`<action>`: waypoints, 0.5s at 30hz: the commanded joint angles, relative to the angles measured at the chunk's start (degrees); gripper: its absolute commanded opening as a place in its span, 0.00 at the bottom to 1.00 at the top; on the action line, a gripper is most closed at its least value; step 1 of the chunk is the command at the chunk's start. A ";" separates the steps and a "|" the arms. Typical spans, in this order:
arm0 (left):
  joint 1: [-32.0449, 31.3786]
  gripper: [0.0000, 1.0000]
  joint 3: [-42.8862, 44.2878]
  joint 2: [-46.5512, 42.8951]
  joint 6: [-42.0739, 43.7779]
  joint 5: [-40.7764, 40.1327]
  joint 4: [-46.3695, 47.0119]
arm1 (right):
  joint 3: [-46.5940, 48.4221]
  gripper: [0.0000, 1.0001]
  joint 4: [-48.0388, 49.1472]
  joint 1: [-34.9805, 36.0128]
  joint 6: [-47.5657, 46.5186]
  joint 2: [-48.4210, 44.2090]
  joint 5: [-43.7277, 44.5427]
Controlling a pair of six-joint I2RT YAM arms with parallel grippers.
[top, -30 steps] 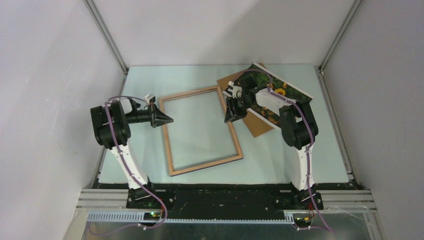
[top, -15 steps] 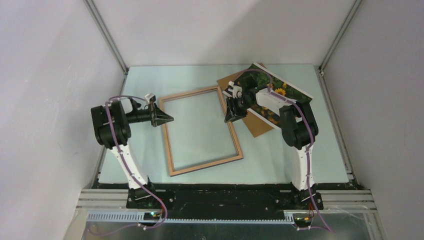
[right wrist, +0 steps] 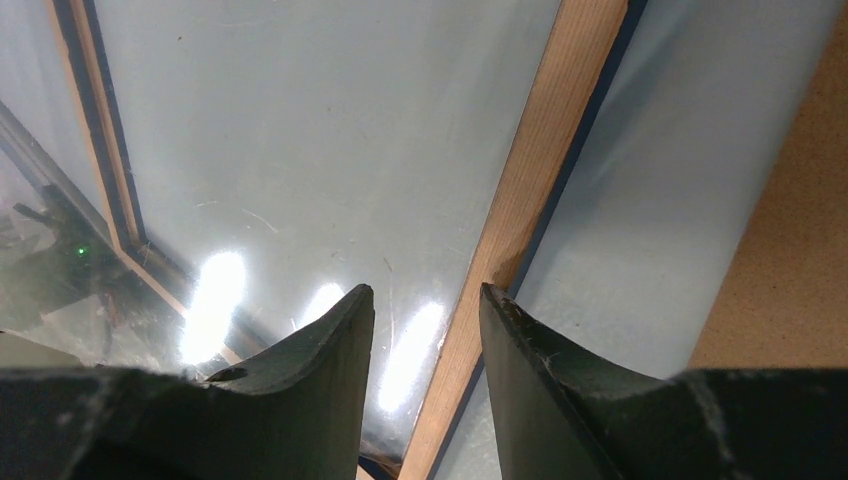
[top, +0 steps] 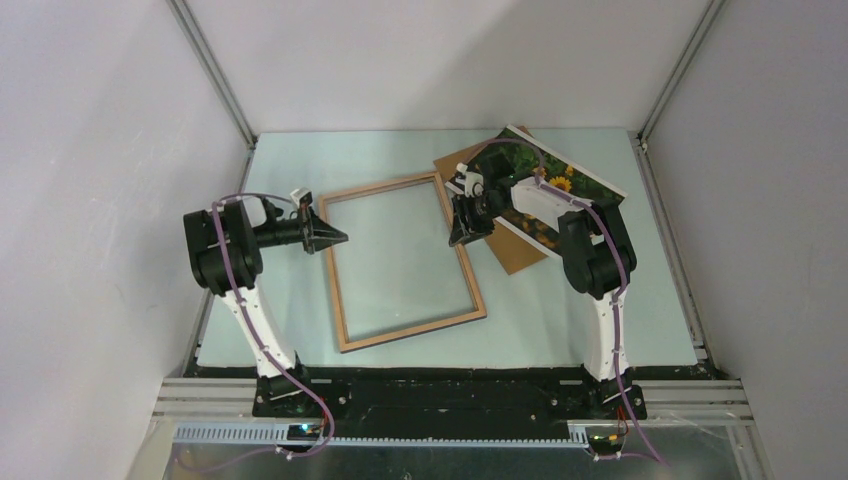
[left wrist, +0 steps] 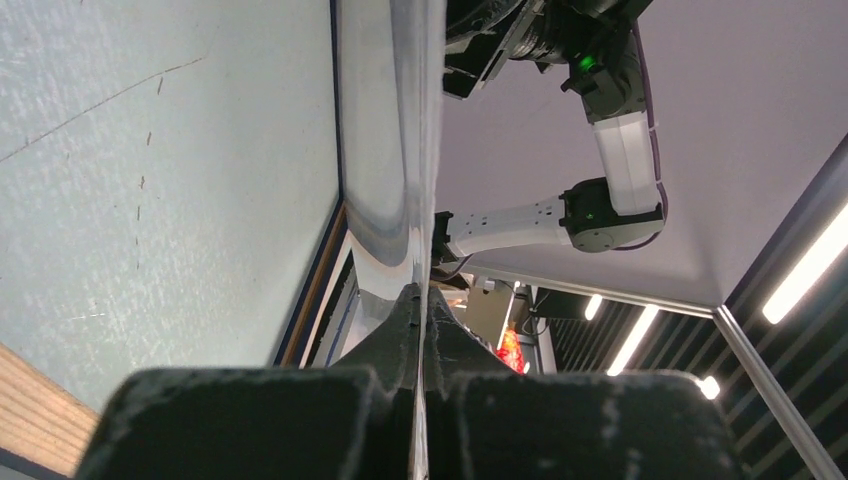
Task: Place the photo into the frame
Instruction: Place the photo frame item in the photo frame.
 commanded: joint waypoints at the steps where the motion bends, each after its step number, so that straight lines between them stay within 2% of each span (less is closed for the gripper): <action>1: -0.30 0.00 1.07 0.38 -0.73 4.12 -0.77 | -0.34 0.48 0.36 0.45 -0.79 -0.29 0.29; 15: -0.30 0.00 1.01 0.55 -0.31 5.17 -1.46 | -0.18 0.48 0.11 1.04 -1.14 -0.16 1.14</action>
